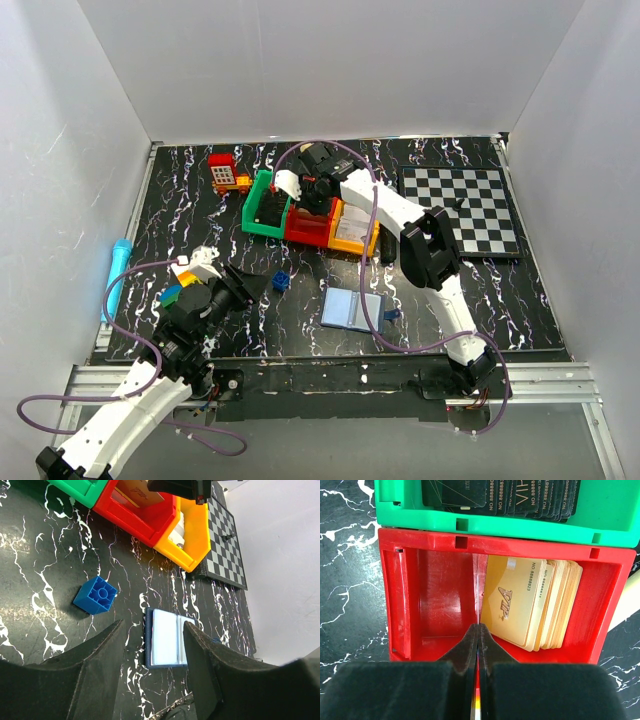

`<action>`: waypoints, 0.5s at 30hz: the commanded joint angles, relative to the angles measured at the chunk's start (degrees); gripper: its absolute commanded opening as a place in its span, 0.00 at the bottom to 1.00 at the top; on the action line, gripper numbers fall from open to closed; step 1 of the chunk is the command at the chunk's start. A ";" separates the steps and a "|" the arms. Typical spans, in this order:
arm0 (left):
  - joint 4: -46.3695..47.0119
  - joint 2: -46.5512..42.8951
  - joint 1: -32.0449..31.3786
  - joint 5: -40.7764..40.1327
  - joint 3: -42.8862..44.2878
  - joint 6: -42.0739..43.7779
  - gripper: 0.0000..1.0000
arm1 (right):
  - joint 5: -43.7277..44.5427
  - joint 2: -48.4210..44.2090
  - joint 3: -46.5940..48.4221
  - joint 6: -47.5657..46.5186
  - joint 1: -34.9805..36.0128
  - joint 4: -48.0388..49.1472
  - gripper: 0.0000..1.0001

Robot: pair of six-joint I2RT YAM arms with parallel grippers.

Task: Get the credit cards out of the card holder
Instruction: Place the credit card in the storage box.

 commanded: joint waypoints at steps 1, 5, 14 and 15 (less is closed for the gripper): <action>0.83 0.41 0.23 0.18 -0.85 0.38 0.49 | 0.47 1.52 2.44 0.97 0.14 1.07 0.01; 0.92 0.41 0.23 0.18 -1.12 0.38 0.49 | 1.26 2.31 2.61 1.41 0.14 1.42 0.01; 1.18 0.85 0.23 0.18 -1.38 0.38 0.49 | 3.11 3.55 2.87 1.77 0.31 2.12 0.01; 1.19 0.77 0.23 0.18 -1.47 0.38 0.49 | 3.20 3.63 2.79 1.59 0.31 2.21 0.01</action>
